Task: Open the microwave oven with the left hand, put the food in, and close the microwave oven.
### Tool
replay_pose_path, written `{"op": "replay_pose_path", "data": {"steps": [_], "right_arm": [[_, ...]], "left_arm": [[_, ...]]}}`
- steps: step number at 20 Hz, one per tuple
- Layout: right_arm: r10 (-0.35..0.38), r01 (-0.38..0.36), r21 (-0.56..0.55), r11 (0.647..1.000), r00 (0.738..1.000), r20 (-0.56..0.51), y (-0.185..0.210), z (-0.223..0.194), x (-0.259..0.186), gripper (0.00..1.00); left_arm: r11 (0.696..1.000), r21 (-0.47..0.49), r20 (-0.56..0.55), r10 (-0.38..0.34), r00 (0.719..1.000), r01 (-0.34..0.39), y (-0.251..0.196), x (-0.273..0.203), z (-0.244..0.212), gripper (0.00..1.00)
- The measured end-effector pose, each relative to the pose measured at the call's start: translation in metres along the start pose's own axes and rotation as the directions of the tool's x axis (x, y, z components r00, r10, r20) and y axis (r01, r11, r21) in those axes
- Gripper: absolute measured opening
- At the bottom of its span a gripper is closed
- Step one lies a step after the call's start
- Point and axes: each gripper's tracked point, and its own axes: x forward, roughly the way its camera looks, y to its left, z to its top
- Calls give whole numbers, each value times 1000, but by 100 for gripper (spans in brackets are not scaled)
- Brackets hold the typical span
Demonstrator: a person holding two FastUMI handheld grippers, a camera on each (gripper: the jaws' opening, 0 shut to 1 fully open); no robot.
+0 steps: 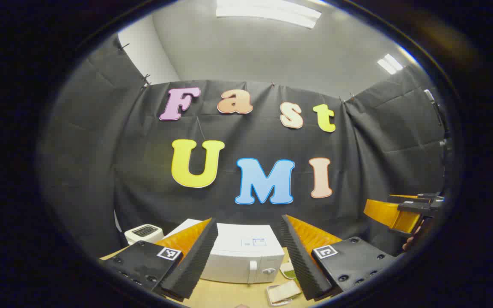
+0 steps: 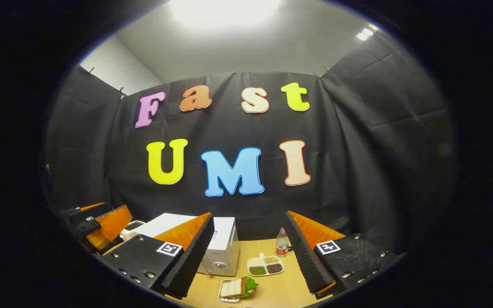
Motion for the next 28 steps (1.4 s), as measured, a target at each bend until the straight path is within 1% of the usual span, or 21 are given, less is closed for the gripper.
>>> {"op": "replay_pose_path", "data": {"steps": [8, 10, 12, 13, 14, 16, 17, 18, 20, 23, 26, 28], "right_arm": [[-52, 52, -27, 998, 999, -1, 5, -1, 2, 98], [-49, 49, -26, 998, 999, -1, 4, -4, 6, 98], [-31, 32, -26, 999, 999, 12, 4, -6, 9, 98], [-32, 32, -28, 999, 999, 21, 1, -6, 13, 98], [-28, 28, -31, 999, 1000, 14, -2, -10, 16, 98], [1, -1, -29, 1000, 1000, 17, 1, -11, 22, 98], [13, -13, -28, 1000, 1000, 19, 0, -12, 25, 94], [22, -21, -31, 999, 1000, 20, -1, -14, 27, 98], [23, -23, -34, 999, 1000, 13, -9, -22, 31, 98], [20, -21, -24, 1000, 1000, -7, -18, -36, 36, 98], [14, -15, -13, 1000, 999, -46, -29, -56, 41, 98], [9, -10, -7, 1000, 997, -72, -36, -69, 44, 98]], "left_arm": [[998, -24, -4, -53, 999, 53, 15, 17, 7, 96], [998, -29, -9, -63, 998, 63, 12, 22, 2, 95], [999, -20, 20, -44, 999, 44, 13, 25, 4, 96], [999, -21, 28, -27, 999, 27, 13, 29, 3, 95], [999, -26, 14, -31, 999, 31, 7, 31, 0, 96], [999, -12, 20, -34, 999, 34, -2, 33, -5, 95], [1000, -2, 23, -19, 1000, 19, 1, 35, -9, 96], [1000, 1, 12, -10, 1000, 10, 0, 37, -16, 97], [1000, 7, -23, 3, 1000, -3, -2, 38, -41, 96], [1000, 29, -101, 1, 995, 1, -11, 46, -87, 97], [1000, 10, -212, -20, 977, 23, -23, 58, -149, 95], [999, -16, -280, -31, 960, 27, -28, 68, -190, 96]]}}
